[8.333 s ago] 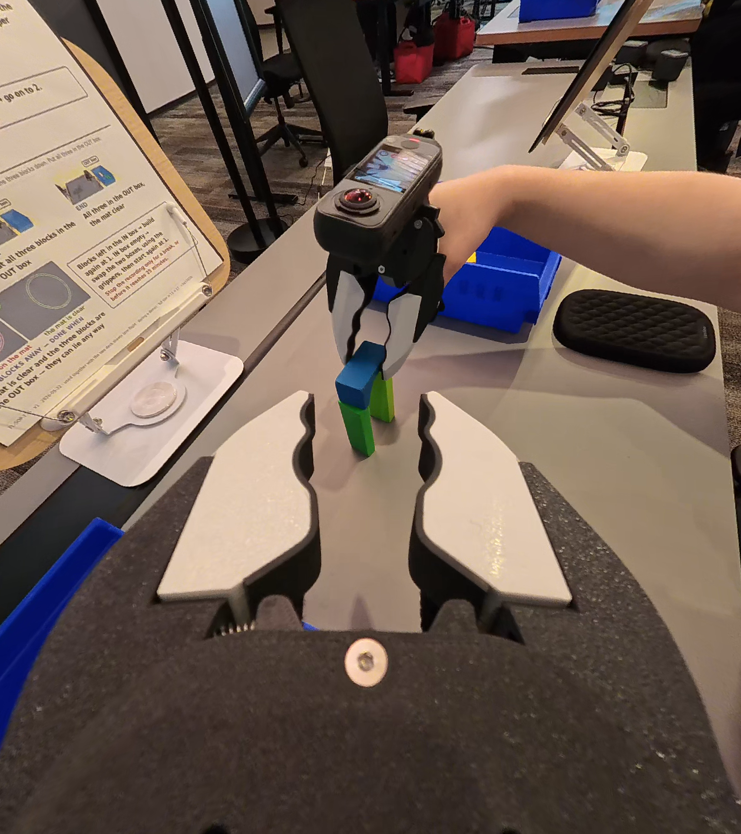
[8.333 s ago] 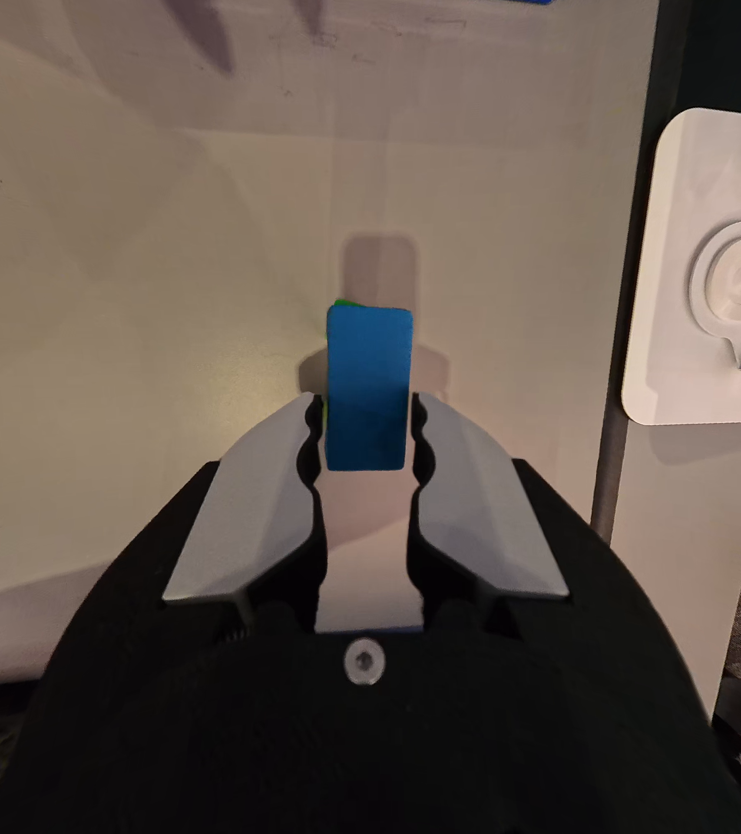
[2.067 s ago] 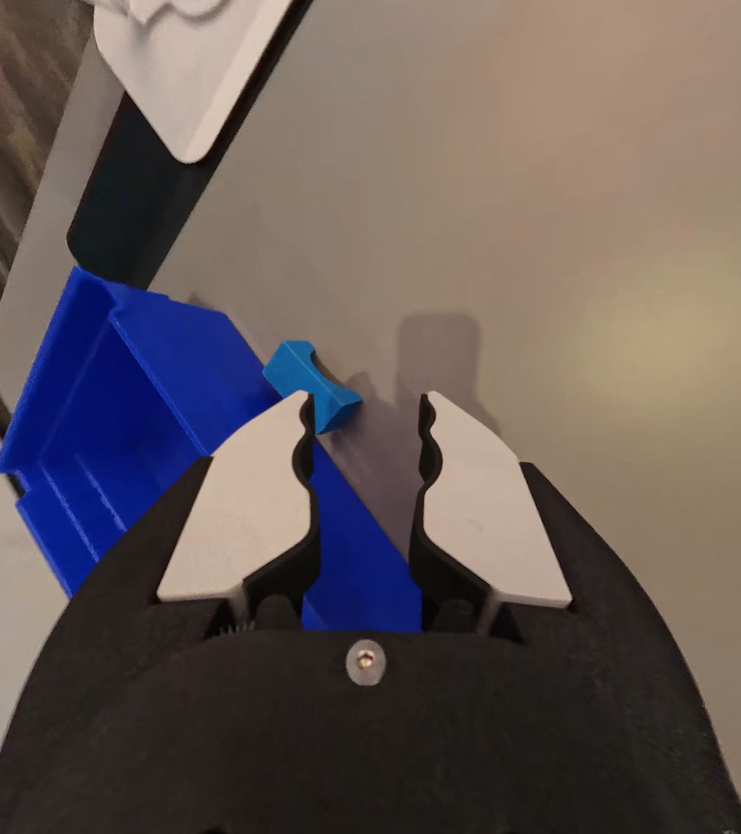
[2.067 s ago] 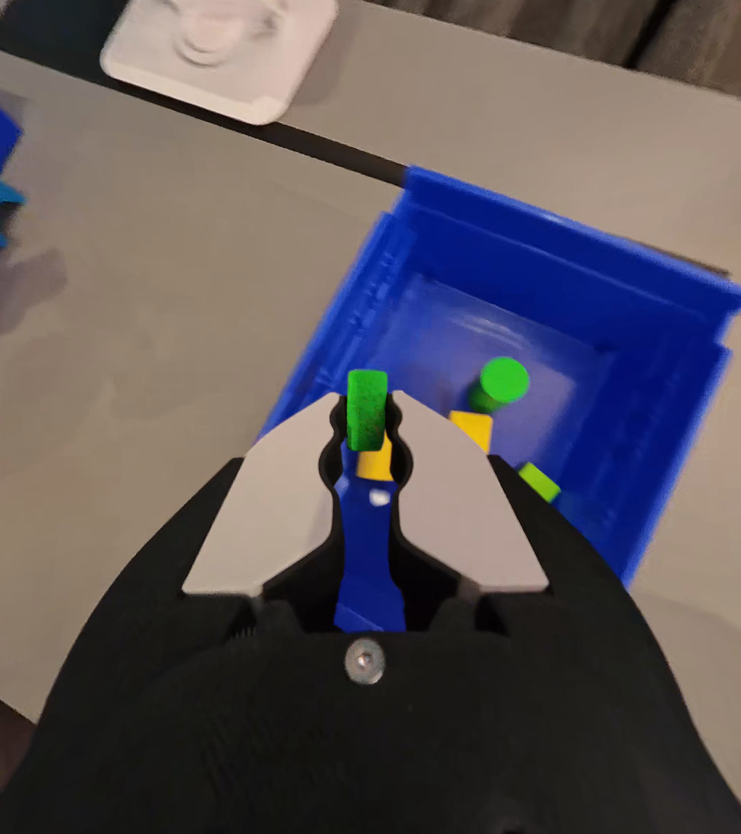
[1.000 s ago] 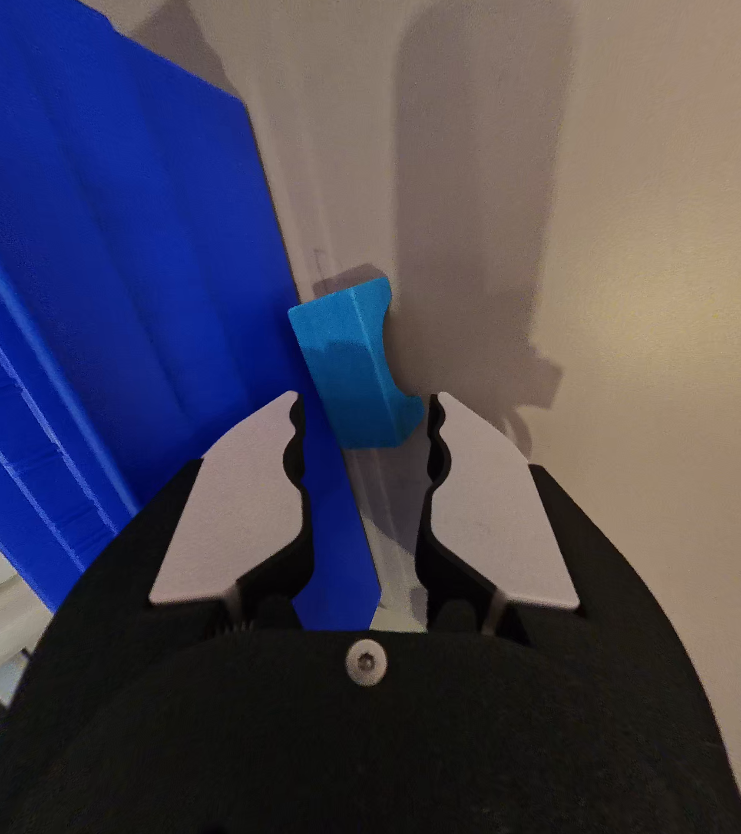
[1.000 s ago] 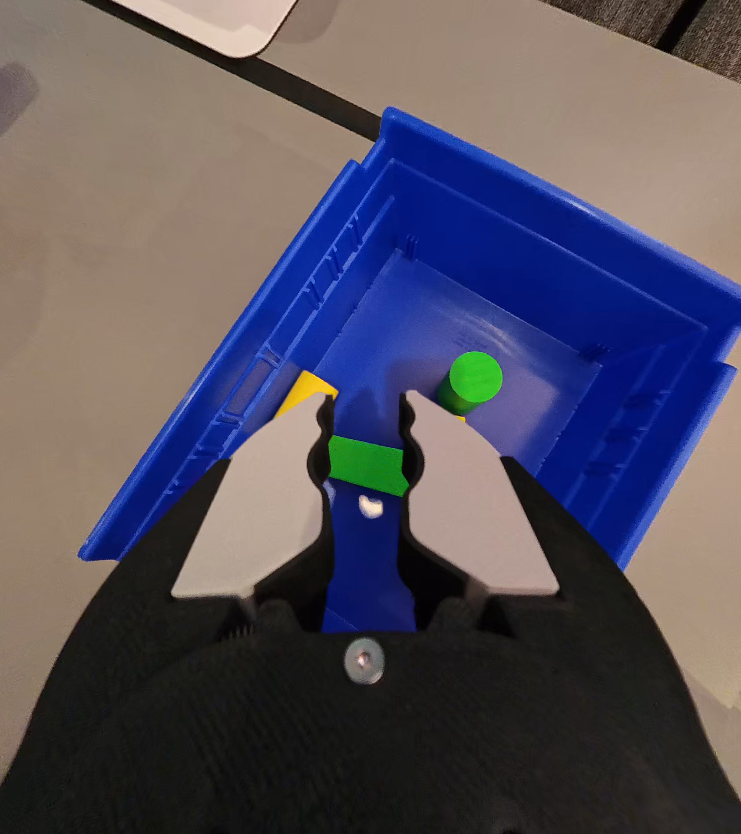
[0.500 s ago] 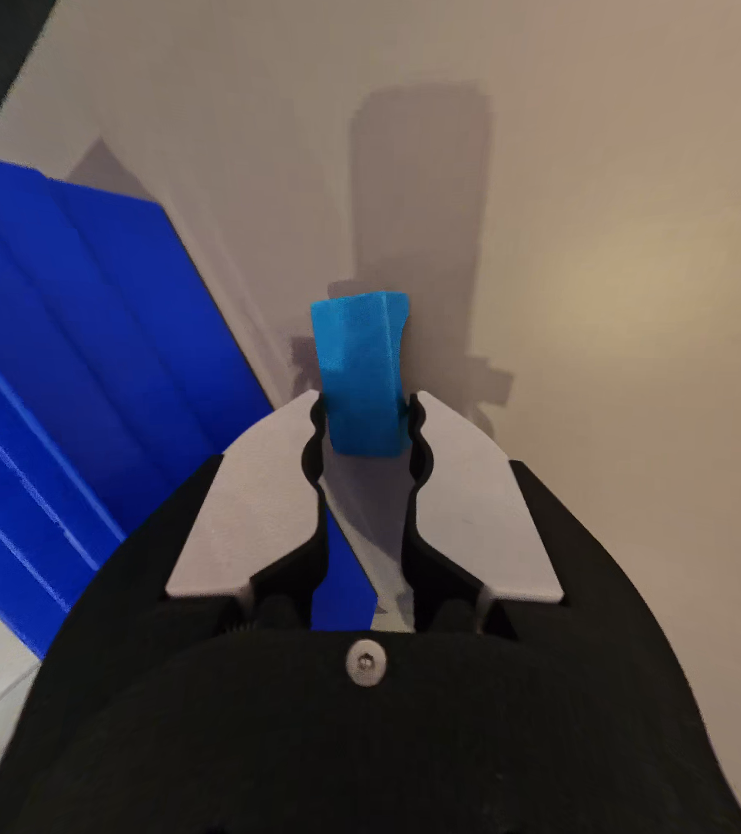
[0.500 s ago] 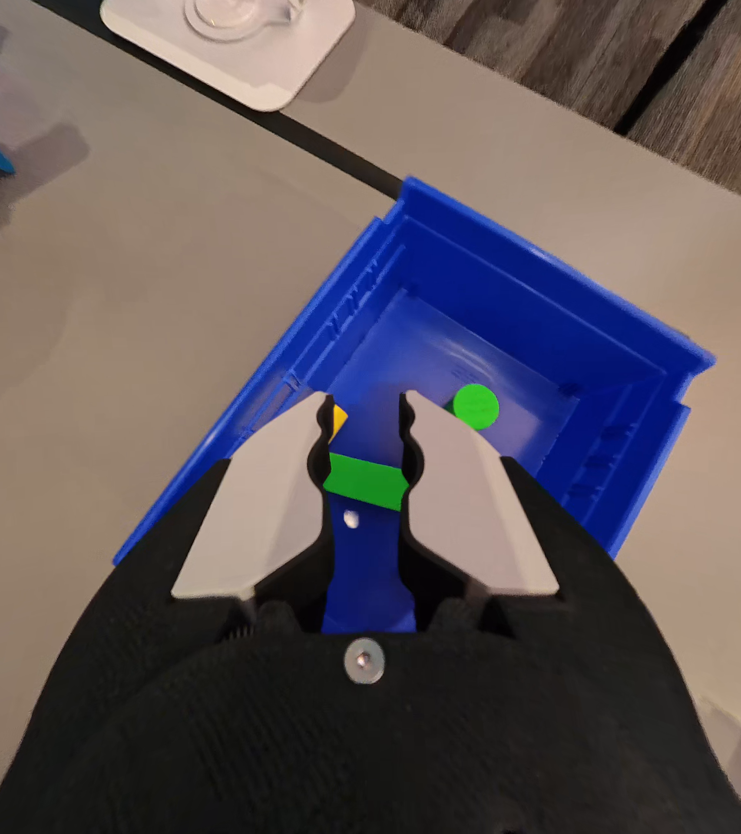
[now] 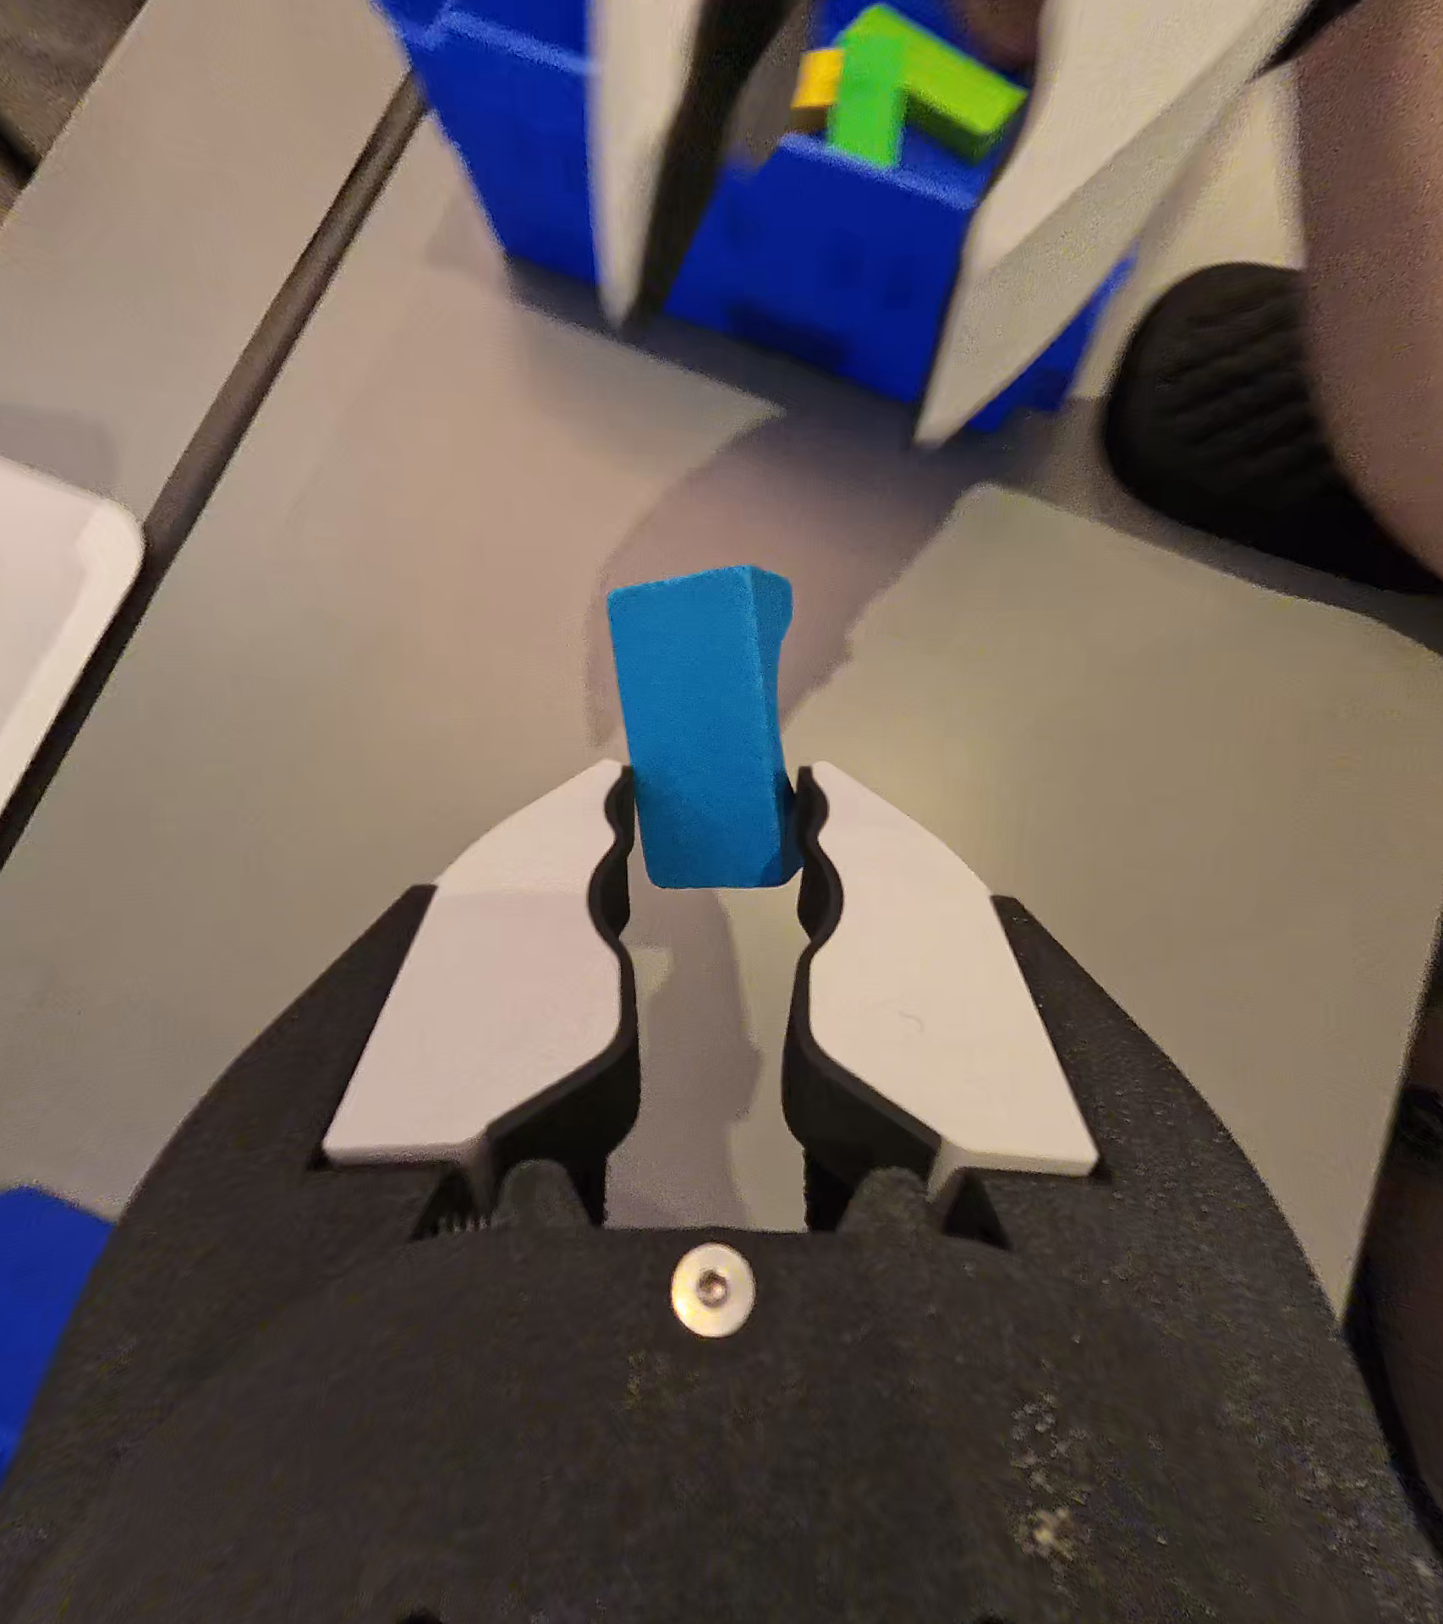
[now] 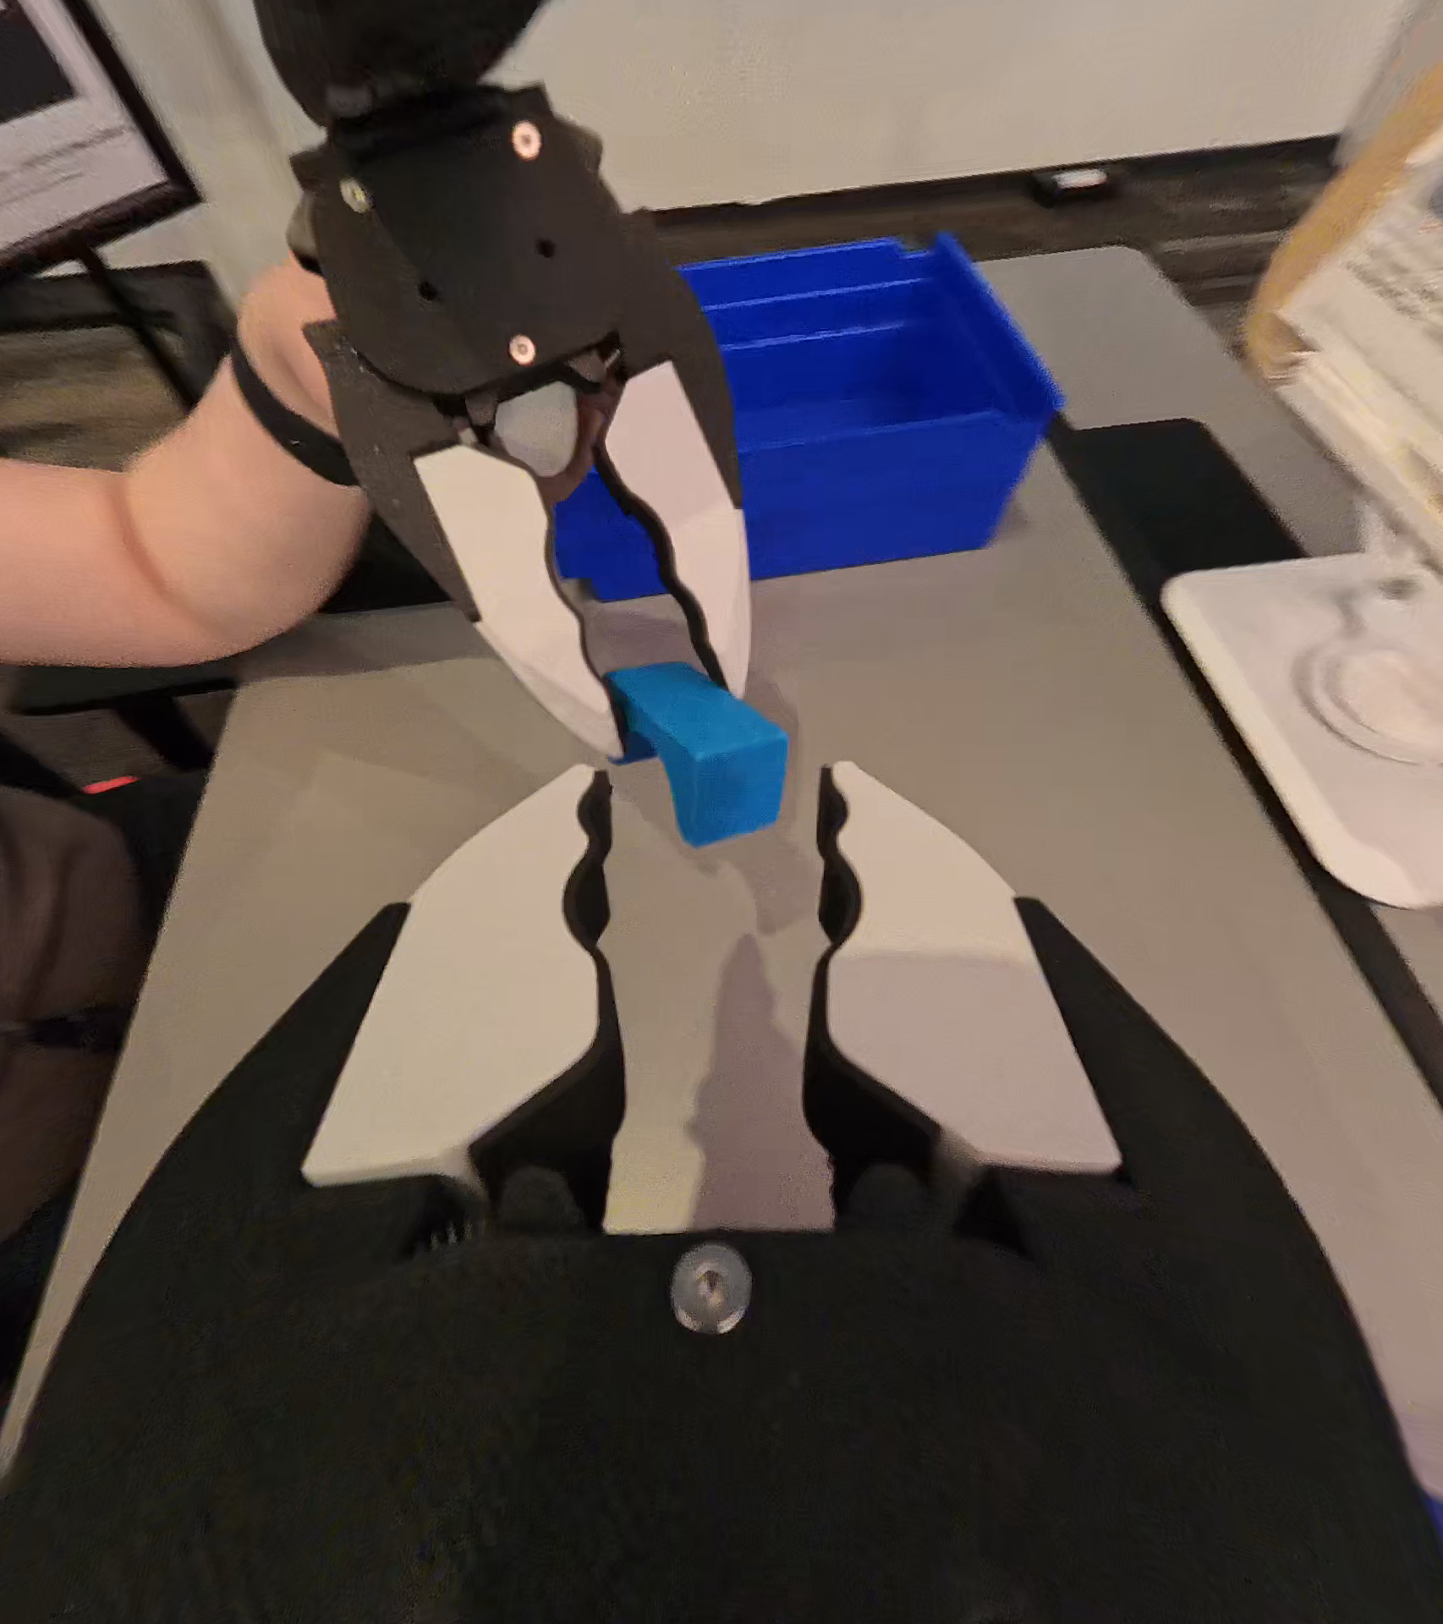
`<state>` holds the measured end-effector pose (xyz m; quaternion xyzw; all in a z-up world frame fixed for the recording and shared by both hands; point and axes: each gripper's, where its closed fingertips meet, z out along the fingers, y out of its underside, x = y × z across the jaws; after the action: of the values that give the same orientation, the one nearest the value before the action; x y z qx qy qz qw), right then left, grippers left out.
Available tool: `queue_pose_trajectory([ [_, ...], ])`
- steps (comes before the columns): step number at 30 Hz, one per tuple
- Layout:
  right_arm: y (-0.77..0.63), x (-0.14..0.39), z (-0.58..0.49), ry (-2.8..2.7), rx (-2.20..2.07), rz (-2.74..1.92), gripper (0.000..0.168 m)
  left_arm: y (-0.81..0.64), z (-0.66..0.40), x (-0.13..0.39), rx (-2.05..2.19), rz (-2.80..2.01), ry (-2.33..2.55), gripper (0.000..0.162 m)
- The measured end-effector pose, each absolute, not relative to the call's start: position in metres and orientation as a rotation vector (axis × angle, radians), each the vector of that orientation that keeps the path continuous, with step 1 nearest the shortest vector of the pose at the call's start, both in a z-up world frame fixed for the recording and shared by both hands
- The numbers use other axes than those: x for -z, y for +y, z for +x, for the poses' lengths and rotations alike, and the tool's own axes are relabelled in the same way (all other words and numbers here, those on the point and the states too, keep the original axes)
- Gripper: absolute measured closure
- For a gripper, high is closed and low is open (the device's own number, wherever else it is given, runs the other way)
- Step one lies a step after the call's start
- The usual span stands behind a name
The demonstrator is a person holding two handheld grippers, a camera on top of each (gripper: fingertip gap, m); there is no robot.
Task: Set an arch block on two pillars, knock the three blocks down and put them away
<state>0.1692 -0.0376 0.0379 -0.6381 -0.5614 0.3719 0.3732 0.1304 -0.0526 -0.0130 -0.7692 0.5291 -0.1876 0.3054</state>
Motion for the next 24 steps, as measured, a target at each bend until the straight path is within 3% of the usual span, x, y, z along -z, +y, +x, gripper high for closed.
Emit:
queue_pose_trajectory([
  [5, -0.066, -0.010, 0.148, -1.627, -1.090, -1.705, 0.118, -0.083, 0.142, -0.007, 0.659, -1.896, 1.502, 0.127],
  [6, -0.072, -0.006, 0.147, -1.678, -1.108, -1.702, 0.131, -0.084, 0.141, -0.008, 0.651, -1.880, 1.516, 0.128],
  [9, -0.069, -0.005, 0.153, -1.710, -0.997, -1.683, 0.132, -0.082, 0.138, -0.014, 0.664, -1.853, 1.524, 0.126],
  [13, -0.034, -0.017, 0.227, -1.515, -0.668, -1.822, 0.132, -0.069, 0.115, -0.046, 0.678, -1.854, 1.388, 0.092],
  [16, 0.004, -0.024, 0.313, -1.107, -0.506, -2.020, 0.132, -0.053, 0.073, -0.071, 0.622, -1.807, 1.228, 0.085],
  [20, 0.027, 0.027, 0.400, -0.739, -0.394, -2.350, 0.132, -0.030, 0.004, -0.093, 0.569, -1.816, 1.002, 0.080],
  [24, 0.034, 0.076, 0.398, -0.703, -0.611, -2.469, 0.132, -0.011, -0.074, -0.097, 0.446, -1.885, 0.776, 0.082],
])
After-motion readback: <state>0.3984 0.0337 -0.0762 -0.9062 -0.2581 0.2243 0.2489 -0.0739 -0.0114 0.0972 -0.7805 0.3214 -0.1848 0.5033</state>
